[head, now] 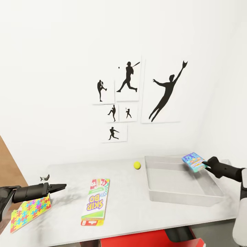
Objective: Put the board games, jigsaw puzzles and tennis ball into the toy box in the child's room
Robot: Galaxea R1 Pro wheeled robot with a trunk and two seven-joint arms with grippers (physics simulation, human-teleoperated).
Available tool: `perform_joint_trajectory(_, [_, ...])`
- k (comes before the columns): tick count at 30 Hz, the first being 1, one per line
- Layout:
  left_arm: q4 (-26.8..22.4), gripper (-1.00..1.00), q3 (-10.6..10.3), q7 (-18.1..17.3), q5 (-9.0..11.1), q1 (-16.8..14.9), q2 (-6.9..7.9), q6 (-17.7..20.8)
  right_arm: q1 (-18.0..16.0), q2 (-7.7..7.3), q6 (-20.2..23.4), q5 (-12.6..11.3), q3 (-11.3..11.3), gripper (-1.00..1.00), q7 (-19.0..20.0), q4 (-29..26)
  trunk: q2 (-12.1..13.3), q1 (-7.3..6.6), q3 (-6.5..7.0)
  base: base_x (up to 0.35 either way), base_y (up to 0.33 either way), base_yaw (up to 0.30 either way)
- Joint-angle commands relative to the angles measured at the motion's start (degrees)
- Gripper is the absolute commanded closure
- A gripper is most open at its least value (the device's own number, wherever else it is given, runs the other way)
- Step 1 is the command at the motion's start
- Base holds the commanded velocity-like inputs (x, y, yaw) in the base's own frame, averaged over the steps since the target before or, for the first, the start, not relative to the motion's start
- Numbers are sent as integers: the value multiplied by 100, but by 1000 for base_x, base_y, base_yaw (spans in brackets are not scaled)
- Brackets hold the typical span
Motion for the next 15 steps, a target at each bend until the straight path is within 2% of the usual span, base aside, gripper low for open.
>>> perform_joint_trajectory(1, [-1, -100, 3, -27, -11, -5, 1, 61, -29, -37, 27, 55, 16, 100, -4, -2, -14, 4, -14, 0, 0, 0])
perform_joint_trajectory(9, [-1, -100, 3, -27, -11, -5, 4, 61, -49, -89, 27, 57, 53, 100, -447, -2, -14, 4, -14, 0, 0, 0])
perform_joint_trajectory(15, [-1, -100, 3, -27, -11, -5, -1, 61, -53, -87, 27, 45, 151, 100, -518, -1, -14, 4, -14, 0, 0, 0])
